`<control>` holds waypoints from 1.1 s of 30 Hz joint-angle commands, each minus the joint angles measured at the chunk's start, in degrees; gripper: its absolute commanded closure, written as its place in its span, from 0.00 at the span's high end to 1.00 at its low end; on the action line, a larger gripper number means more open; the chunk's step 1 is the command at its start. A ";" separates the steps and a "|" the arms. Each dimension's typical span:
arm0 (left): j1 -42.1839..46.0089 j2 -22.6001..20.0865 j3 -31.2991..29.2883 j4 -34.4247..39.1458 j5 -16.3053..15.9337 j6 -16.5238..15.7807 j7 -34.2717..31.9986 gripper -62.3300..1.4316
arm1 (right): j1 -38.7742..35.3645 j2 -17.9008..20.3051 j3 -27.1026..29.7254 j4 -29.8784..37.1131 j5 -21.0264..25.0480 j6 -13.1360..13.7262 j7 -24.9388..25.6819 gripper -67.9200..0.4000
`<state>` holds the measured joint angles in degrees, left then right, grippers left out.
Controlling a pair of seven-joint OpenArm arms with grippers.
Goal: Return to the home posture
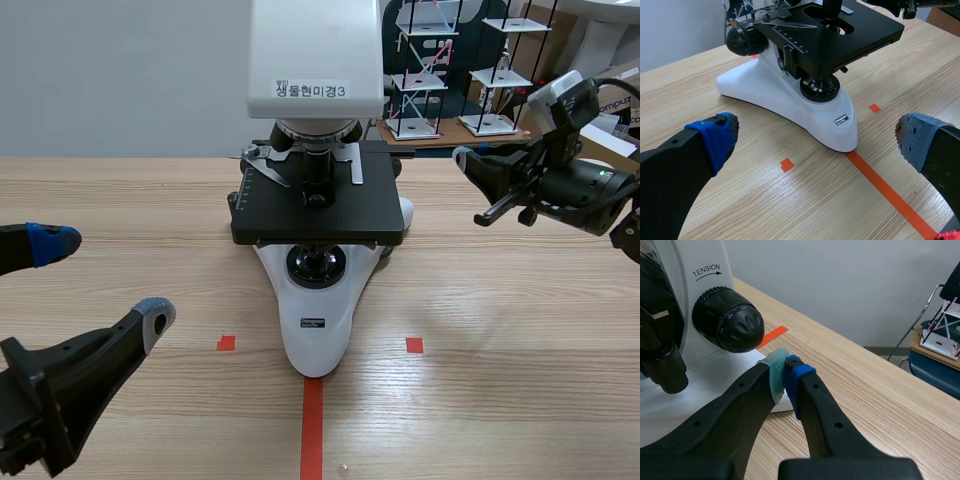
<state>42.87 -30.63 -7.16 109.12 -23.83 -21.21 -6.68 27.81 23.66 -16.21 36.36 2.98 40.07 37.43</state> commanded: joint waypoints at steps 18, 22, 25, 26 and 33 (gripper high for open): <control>0.09 0.13 0.07 1.29 -0.37 -0.09 -1.22 1.00 | -42.25 12.85 14.01 40.79 10.82 -5.75 8.57 0.88; 0.09 0.13 0.07 1.29 -0.37 -0.09 -1.18 1.00 | -53.81 13.14 18.56 51.06 18.32 -5.75 -0.17 0.90; 0.09 0.13 0.07 1.29 -0.37 -0.11 -1.20 1.00 | -62.03 13.11 21.86 58.27 24.68 -5.77 -4.15 0.90; 0.09 0.13 0.07 1.29 -0.37 -0.11 -1.20 1.00 | -63.95 13.11 22.77 60.28 25.53 -5.77 -5.31 0.90; 0.11 0.13 0.07 1.29 -0.37 -0.11 -1.20 1.00 | -72.02 11.52 27.58 72.08 25.77 -5.79 -16.65 0.95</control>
<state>42.87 -30.63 -7.16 109.12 -23.83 -21.21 -7.07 -45.28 35.31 11.09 109.16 28.34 34.30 20.47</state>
